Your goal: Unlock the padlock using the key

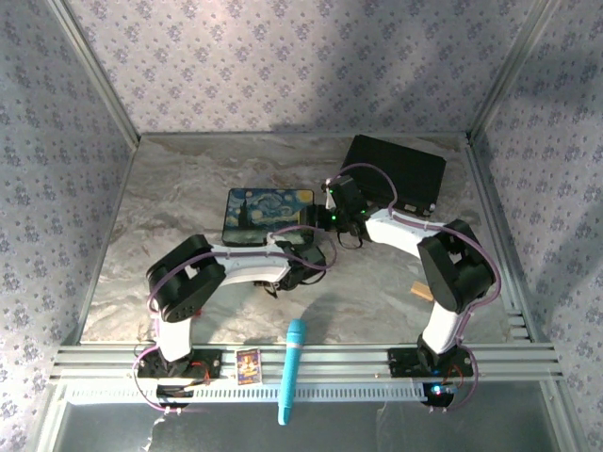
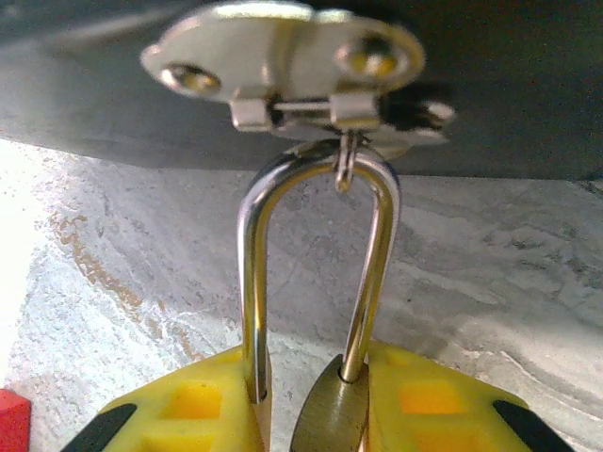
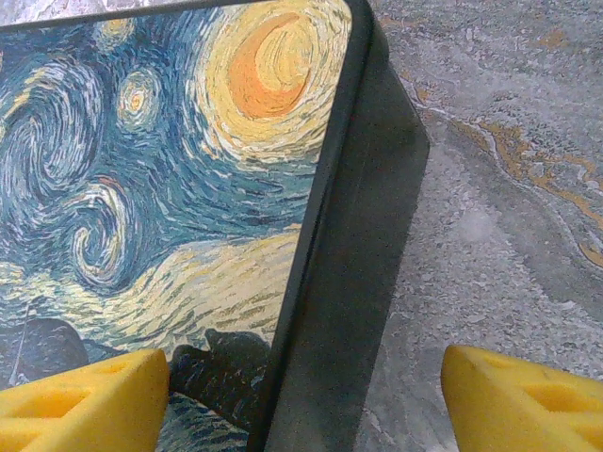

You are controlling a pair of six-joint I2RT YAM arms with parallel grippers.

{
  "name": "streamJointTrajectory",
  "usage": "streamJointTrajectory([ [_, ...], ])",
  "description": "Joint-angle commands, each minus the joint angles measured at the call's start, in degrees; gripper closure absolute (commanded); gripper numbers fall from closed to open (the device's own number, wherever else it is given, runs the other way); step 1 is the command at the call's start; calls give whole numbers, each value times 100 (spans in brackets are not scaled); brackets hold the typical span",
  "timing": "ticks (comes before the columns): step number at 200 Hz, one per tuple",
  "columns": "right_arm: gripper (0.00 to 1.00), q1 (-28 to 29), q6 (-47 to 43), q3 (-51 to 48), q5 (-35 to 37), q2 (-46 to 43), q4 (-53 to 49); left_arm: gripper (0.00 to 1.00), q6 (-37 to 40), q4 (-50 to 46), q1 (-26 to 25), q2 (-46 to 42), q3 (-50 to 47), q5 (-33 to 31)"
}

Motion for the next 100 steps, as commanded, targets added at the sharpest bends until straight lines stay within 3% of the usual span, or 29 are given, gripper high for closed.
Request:
streamJointTrajectory([
  [1, 24, -63, -7, -259, 346, 392, -762, 80, 26, -696, -119, 189, 144, -82],
  [54, 24, -67, 54, -226, 284, 419, -726, 88, -27, -596, -152, 427, 134, 88],
  [100, 22, -89, 54, -208, 259, 367, -756, 73, 149, -275, -152, 238, 6, 285],
])
